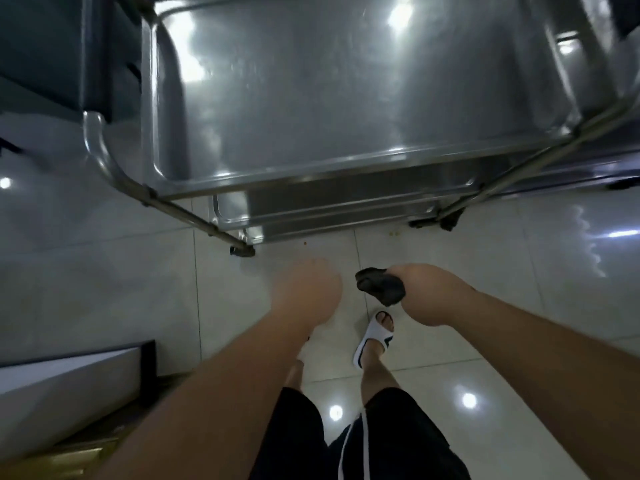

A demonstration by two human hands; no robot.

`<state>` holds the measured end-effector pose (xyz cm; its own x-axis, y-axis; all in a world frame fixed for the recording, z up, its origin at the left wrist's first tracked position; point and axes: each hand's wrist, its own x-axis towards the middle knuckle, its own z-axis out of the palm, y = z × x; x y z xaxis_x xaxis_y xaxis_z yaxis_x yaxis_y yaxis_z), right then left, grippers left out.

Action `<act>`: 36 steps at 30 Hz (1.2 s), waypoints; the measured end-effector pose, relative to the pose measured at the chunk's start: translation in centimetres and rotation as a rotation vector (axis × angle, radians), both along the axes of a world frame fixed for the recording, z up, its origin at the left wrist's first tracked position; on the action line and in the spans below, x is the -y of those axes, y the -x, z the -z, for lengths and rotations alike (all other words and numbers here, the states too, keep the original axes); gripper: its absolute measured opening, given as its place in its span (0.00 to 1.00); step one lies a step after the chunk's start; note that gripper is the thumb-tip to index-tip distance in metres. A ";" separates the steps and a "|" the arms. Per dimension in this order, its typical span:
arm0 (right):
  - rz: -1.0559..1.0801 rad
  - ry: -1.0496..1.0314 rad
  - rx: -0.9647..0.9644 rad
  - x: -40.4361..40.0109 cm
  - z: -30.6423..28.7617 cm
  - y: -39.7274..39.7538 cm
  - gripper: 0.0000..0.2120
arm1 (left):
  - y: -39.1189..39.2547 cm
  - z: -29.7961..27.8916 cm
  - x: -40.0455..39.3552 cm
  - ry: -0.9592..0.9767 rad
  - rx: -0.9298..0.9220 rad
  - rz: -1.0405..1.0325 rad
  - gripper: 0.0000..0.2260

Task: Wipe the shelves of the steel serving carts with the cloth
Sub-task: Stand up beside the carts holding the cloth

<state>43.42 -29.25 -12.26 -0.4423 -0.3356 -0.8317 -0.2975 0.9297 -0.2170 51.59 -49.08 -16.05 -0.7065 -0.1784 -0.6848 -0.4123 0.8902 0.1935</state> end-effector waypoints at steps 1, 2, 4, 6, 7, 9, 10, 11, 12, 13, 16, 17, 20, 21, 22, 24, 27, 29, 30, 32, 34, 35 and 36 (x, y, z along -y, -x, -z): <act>0.006 0.002 -0.027 -0.1 -1.7 -0.3 0.25 | -0.1 -1.2 0.4 0.001 -0.023 0.020 0.24; 0.017 0.003 -0.064 -0.2 -3.1 -0.7 0.25 | -0.3 -2.3 0.8 0.006 -0.050 0.039 0.24; 0.038 -0.012 -0.117 -0.4 -5.6 -1.5 0.25 | -0.3 -4.7 1.7 -0.001 -0.092 0.079 0.24; 0.088 -0.031 -0.156 -0.3 -8.0 -2.6 0.24 | -0.7 -7.1 2.6 -0.002 -0.137 0.124 0.25; 0.118 -0.034 -0.177 -0.3 -9.1 -3.3 0.24 | -1.0 -8.2 2.9 -0.007 -0.166 0.139 0.25; 0.187 -0.019 -0.215 -0.4 -10.9 -4.7 0.24 | -1.4 -10.3 3.5 -0.020 -0.215 0.164 0.25; 0.230 -0.003 -0.241 -0.5 -11.9 -5.4 0.24 | -1.3 -11.5 3.7 -0.020 -0.236 0.189 0.25; 0.256 0.014 -0.253 -0.6 -12.4 -5.9 0.24 | -1.2 -12.0 3.8 -0.027 -0.237 0.202 0.25; 0.288 0.038 -0.269 -0.8 -12.8 -6.4 0.23 | -1.1 -12.6 3.7 -0.034 -0.231 0.220 0.25; 0.329 0.067 -0.291 -1.2 -13.5 -7.0 0.23 | -0.8 -13.4 3.6 -0.037 -0.232 0.252 0.26; 0.443 0.142 -0.353 -3.2 -15.3 -8.2 0.22 | 0.9 -16.0 1.9 -0.011 -0.263 0.345 0.25; 0.483 0.153 -0.368 -4.2 -16.0 -8.4 0.22 | 1.7 -16.9 0.9 0.001 -0.283 0.375 0.25; 0.590 0.180 -0.429 -8.0 -17.9 -8.3 0.19 | 3.6 -19.4 -3.1 -0.002 -0.335 0.461 0.25; 0.614 0.193 -0.451 -9.4 -18.5 -8.0 0.18 | 4.2 -20.2 -4.7 -0.008 -0.348 0.488 0.25; 0.637 0.203 -0.471 -11.0 -19.1 -7.6 0.18 | 4.8 -20.9 -6.4 -0.013 -0.361 0.512 0.25; 0.673 0.213 -0.513 -14.6 -20.3 -6.7 0.17 | 6.1 -22.2 -10.3 -0.015 -0.397 0.553 0.25; 0.713 0.227 -0.582 -20.5 -22.1 -5.1 0.17 | 8.1 -23.9 -16.7 -0.002 -0.457 0.582 0.24; 0.722 0.236 -0.606 -24.5 -23.3 -4.2 0.16 | 9.3 -25.1 -21.3 -0.022 -0.483 0.575 0.23; 0.733 0.240 -0.619 -26.5 -24.0 -3.8 0.15 | 9.8 -25.6 -23.6 -0.033 -0.491 0.571 0.23; 0.748 0.247 -0.645 -30.3 -25.0 -3.2 0.15 | 10.8 -26.4 -28.0 -0.041 -0.503 0.572 0.20; 0.753 0.242 -0.650 -33.6 -25.7 -2.4 0.15 | 11.7 -26.8 -31.8 -0.042 -0.511 0.574 0.18; 0.753 0.237 -0.650 -35.0 -25.9 -1.8 0.15 | 12.2 -26.9 -33.4 -0.043 -0.510 0.578 0.18; 0.748 0.237 -0.648 -36.3 -26.0 -1.1 0.16 | 12.8 -26.9 -34.8 -0.044 -0.509 0.582 0.19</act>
